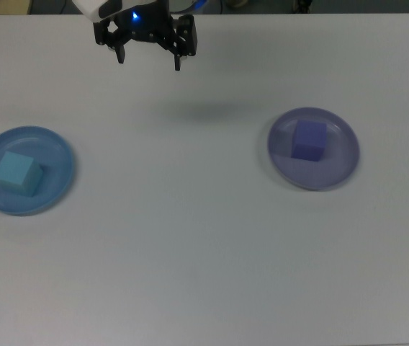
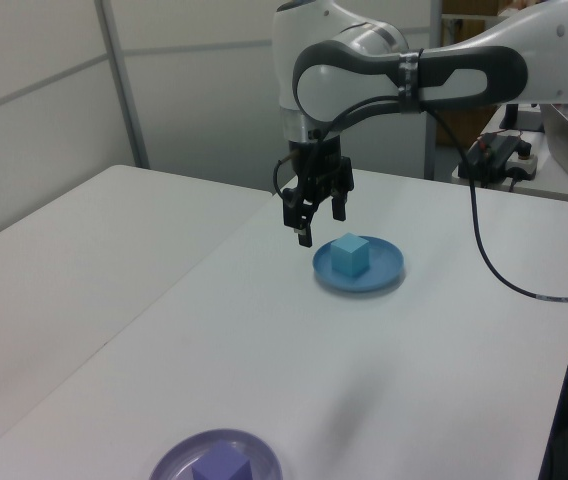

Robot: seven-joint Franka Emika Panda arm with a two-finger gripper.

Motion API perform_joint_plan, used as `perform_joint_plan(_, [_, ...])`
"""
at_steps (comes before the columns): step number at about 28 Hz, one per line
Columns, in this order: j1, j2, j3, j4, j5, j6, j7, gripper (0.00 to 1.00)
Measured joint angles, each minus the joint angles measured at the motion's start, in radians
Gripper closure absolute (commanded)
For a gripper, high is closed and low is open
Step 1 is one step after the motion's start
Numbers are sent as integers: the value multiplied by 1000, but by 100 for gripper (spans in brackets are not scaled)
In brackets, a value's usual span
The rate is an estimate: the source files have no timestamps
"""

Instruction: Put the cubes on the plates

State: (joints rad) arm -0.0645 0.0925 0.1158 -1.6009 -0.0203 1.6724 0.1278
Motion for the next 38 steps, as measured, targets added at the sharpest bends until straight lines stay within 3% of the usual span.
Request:
perform_joint_plan(16, [-33,-69,0,-26,-1,27,-1,0])
perform_joint_plan(38, [-45,-73,0,-31,-1,27,-2,0])
